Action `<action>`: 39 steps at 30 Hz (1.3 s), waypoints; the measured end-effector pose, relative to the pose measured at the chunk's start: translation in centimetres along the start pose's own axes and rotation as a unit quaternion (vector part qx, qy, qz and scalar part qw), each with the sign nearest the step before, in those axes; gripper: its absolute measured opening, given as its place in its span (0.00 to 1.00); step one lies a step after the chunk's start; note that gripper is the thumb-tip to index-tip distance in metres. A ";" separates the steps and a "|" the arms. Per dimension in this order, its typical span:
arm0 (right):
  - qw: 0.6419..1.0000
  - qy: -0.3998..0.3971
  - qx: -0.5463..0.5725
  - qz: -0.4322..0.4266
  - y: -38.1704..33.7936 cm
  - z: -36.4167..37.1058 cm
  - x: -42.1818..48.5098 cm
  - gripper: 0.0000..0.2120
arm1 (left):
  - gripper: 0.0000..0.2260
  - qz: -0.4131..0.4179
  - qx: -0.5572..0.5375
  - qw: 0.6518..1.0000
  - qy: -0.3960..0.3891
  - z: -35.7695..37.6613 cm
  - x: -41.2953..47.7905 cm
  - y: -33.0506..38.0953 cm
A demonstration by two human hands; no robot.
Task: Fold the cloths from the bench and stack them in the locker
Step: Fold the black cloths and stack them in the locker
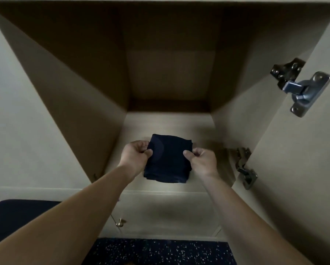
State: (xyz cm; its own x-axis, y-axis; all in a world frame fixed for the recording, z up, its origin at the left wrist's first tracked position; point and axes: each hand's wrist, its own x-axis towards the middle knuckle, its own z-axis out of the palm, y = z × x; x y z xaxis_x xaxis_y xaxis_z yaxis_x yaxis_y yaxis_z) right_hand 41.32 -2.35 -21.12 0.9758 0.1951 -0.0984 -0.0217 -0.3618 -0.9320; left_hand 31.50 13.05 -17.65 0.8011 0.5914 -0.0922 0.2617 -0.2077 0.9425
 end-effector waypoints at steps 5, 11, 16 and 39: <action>1.000 0.009 0.017 0.011 1.1 1.1 0.7 0.12 | 0.09 -0.016 -0.026 0.999 0.013 0.8 1.5 -1.7; 1.000 0.003 0.009 0.014 2.3 1.4 0.8 0.08 | 0.10 -0.026 -0.012 0.999 0.014 1.5 2.0 -3.4; 0.984 0.076 -0.148 -0.067 2.2 1.5 0.2 0.13 | 0.18 0.030 0.084 0.996 -0.005 1.3 2.1 -3.9; 0.899 -0.077 -0.385 -0.195 -1.0 0.6 -2.4 0.27 | 0.24 0.171 0.434 0.878 -0.113 -1.3 -1.0 -2.7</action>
State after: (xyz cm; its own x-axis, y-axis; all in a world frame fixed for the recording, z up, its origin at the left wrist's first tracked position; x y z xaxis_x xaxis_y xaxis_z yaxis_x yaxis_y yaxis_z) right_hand 38.87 -1.88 -20.16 0.8336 0.5463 0.0820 0.5305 -0.7502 -0.3947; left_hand 29.29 14.06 -19.65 0.9731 0.2303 -0.0046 0.2183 -0.9157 0.3374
